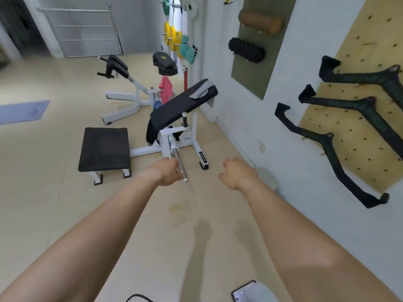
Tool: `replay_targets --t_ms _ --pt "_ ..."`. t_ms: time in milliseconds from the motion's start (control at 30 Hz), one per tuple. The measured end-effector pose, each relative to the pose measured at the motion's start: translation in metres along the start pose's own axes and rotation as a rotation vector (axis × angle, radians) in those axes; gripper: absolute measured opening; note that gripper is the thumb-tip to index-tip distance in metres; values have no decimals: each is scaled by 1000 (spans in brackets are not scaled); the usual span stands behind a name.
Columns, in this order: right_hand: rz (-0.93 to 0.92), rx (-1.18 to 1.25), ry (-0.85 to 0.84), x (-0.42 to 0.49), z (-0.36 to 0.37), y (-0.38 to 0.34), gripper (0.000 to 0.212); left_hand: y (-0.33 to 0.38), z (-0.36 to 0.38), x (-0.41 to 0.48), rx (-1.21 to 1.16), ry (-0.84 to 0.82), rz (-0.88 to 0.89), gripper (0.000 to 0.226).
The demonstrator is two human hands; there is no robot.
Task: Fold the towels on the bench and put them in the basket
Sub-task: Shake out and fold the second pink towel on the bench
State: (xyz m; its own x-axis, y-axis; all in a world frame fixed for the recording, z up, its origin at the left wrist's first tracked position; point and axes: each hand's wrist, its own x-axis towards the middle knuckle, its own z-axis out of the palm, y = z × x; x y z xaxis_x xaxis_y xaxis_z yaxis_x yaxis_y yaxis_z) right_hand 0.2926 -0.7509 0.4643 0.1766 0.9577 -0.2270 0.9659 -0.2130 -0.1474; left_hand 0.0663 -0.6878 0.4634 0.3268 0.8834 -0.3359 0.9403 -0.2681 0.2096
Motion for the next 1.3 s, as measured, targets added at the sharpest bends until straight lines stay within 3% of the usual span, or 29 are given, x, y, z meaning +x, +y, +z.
replay_targets --t_ms 433,667,900,1033,1300 --pt "-74 -40 -6 214 -34 -134 47 -155 -100 146 -91 48 -69 51" --pt "-123 -41 -25 382 -40 -201 33 -249 -152 280 -78 65 -138 50" --pt "-215 -4 -39 540 -68 -278 39 -337 -218 402 -116 75 -227 53" --pt "-224 -35 -56 618 -75 -312 27 -375 -243 471 -115 61 -217 54" --pt "-163 -57 -66 784 -89 -380 36 -460 -301 643 -125 31 -159 54"
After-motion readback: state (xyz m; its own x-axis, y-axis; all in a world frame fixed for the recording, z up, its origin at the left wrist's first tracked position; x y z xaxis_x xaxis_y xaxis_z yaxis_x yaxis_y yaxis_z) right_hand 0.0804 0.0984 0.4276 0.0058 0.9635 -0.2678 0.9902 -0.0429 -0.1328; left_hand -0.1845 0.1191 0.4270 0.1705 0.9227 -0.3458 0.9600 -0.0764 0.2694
